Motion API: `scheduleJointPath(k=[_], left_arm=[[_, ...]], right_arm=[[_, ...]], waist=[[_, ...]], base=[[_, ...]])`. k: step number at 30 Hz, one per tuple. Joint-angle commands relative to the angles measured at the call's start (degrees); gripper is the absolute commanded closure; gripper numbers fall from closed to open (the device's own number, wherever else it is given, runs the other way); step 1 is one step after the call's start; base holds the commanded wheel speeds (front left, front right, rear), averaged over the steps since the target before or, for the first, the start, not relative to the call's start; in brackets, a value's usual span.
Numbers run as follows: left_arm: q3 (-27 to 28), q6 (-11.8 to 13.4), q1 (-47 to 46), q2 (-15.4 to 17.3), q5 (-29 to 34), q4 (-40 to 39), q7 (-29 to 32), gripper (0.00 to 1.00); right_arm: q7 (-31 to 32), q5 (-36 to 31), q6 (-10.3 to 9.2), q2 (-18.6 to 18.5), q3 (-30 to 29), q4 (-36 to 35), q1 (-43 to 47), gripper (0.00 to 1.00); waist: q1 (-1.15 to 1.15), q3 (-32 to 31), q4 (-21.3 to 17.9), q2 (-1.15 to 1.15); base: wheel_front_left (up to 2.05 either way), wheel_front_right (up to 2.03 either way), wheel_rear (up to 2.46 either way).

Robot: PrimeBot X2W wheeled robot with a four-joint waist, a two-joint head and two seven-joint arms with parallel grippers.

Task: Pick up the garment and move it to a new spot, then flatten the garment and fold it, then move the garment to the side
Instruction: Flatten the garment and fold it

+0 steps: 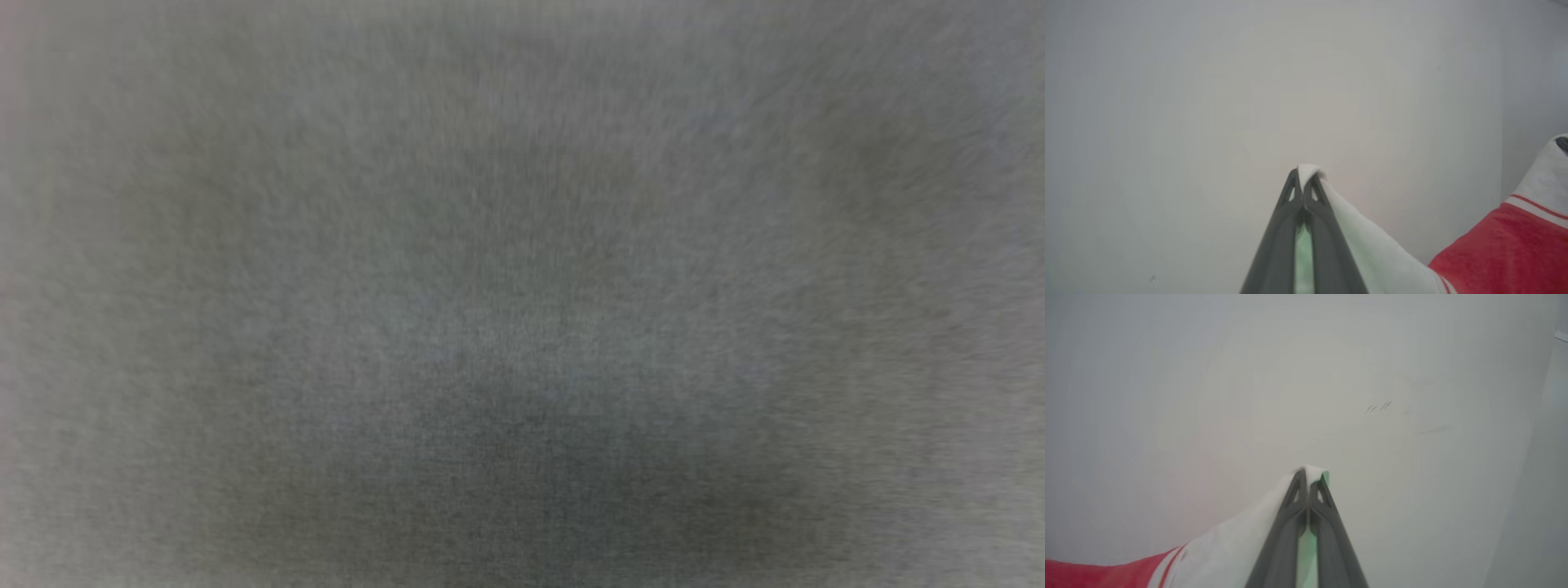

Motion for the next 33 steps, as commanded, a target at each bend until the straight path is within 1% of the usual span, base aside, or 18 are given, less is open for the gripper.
scheduleJointPath(k=[1, 3, 5, 7, 11, 13, 14, 15, 16, 17, 19, 20, 22, 24, 28, 31, 32, 33], left_arm=[[0.0, -0.4, -0.7, -0.2, -0.6, -0.4, -1.6, 1.00], [-0.6, -0.3, 0.4, -0.8, -3.0, -1.4, -3.8, 1.00], [-2.6, -0.4, 2.6, -0.2, -4.1, -2.5, -4.9, 1.00], [-4.2, -0.3, 4.1, 0.2, -5.8, -3.0, -5.4, 1.00], [-8.0, -0.3, 8.3, 1.4, -8.3, -3.8, -5.7, 1.00], [-8.9, -0.3, 10.7, 1.7, -10.6, -4.0, -4.7, 1.00], [-10.0, -0.3, 11.6, 2.2, -11.1, -4.6, -4.0, 1.00], [-10.5, -0.3, 13.0, 2.4, -12.6, -4.6, -3.2, 1.00], [-11.1, -0.3, 14.1, 3.0, -13.3, -4.8, -2.2, 1.00], [-12.2, -0.3, 15.4, 3.6, -13.2, -5.2, -1.8, 1.00], [-13.7, -0.3, 18.4, 4.6, -15.1, -5.7, 0.5, 1.00], [-14.2, -0.3, 20.1, 5.2, -15.8, -6.0, 1.6, 1.00], [-15.6, -0.3, 23.1, 6.5, -17.4, -7.0, 4.2, 1.00], [-16.5, -0.3, 26.1, 8.2, -18.6, -8.2, 5.9, 1.00], [-17.4, 0.0, 33.0, 11.4, -20.5, -10.5, 8.1, 1.00], [-18.5, 1.1, 38.5, 14.4, -21.6, -13.6, 10.0, 1.00], [-18.5, 1.1, 38.5, 14.4, -21.6, -13.6, 10.0, 1.00], [-18.8, 1.6, 40.7, 15.3, -22.2, -14.8, 10.9, 1.00]], right_arm=[[-0.1, -1.7, 0.01, 0.2, -0.6, -2.2, 1.4, 1.00], [-0.1, -4.5, 0.02, -0.2, -1.3, -6.7, 4.5, 1.00], [-0.1, -5.5, 0.01, -0.6, -1.1, -9.2, 7.3, 1.00], [-0.1, -4.3, 0.00, -0.6, -1.1, -10.7, 9.9, 1.00], [-0.1, -1.3, 0.00, -2.7, 3.5, -11.5, 15.5, 1.00], [-0.1, 3.0, 0.00, -3.4, 4.7, -11.6, 18.4, 1.00], [-0.1, 4.4, 0.00, -4.6, 5.7, -11.8, 19.3, 1.00], [-0.1, 7.3, -0.01, -5.1, 6.3, -11.4, 20.9, 1.00], [-0.1, 10.2, -0.01, -5.2, 7.0, -11.1, 22.5, 1.00], [-0.1, 11.5, -0.01, -6.4, 8.3, -11.3, 23.8, 1.00], [1.9, 18.5, -0.01, -6.9, 8.6, -11.8, 26.9, 1.00], [2.6, 20.2, -0.01, -8.2, 8.4, -12.6, 28.1, 1.00], [5.5, 25.9, -0.01, -9.8, 9.0, -14.4, 32.1, 1.00], [8.1, 29.0, -0.01, -12.3, 8.5, -16.4, 35.7, 1.00], [14.1, 37.0, -0.01, -15.2, 5.5, -19.7, 44.9, 1.00], [20.2, 41.3, 0.00, -17.1, 6.4, -24.2, 52.6, 1.00], [20.2, 41.3, 0.00, -17.1, 6.4, -24.2, 52.6, 1.00], [21.8, 42.3, -0.01, -18.3, 6.2, -25.2, 55.1, 1.00]], waist=[[0.00, 13.7, 3.2, 0.00], [0.00, 15.6, 4.0, 0.00], [0.00, 16.6, 4.9, 0.00], [0.00, 16.8, 5.5, 0.00], [0.00, 14.9, 6.5, 0.00], [0.00, 13.3, 6.8, 0.00], [0.00, 12.6, 7.1, 0.00], [0.00, 11.6, 7.3, 0.00], [0.00, 10.7, 7.4, 0.00], [0.00, 9.7, 7.5, 0.00], [0.00, 7.9, 7.6, 0.00], [0.00, 6.8, 7.8, 0.00], [0.00, 4.7, 7.9, 0.00], [0.00, 2.4, 7.7, 0.00], [0.00, -3.0, 7.1, 0.00], [0.00, -6.6, 6.1, 0.00], [0.00, -6.6, 6.1, 0.00], [0.00, -7.9, 5.8, 0.00]], base=[[0.00, 0.00, 0.00], [0.00, 0.00, 0.00], [0.00, 0.00, 0.00], [0.00, 0.00, 0.00], [0.00, 0.00, 0.00], [0.00, 0.00, 0.00], [0.00, 0.00, 0.00], [0.00, 0.00, 0.00], [0.00, 0.00, 0.00], [0.00, 0.00, 0.00], [0.00, 0.00, 0.00], [0.00, 0.00, 0.00], [0.00, 0.00, 0.00], [0.00, 0.00, 0.00], [0.00, 0.00, 0.00], [0.00, 0.00, 0.00], [0.00, 0.00, 0.00], [0.00, 0.00, 0.00]])
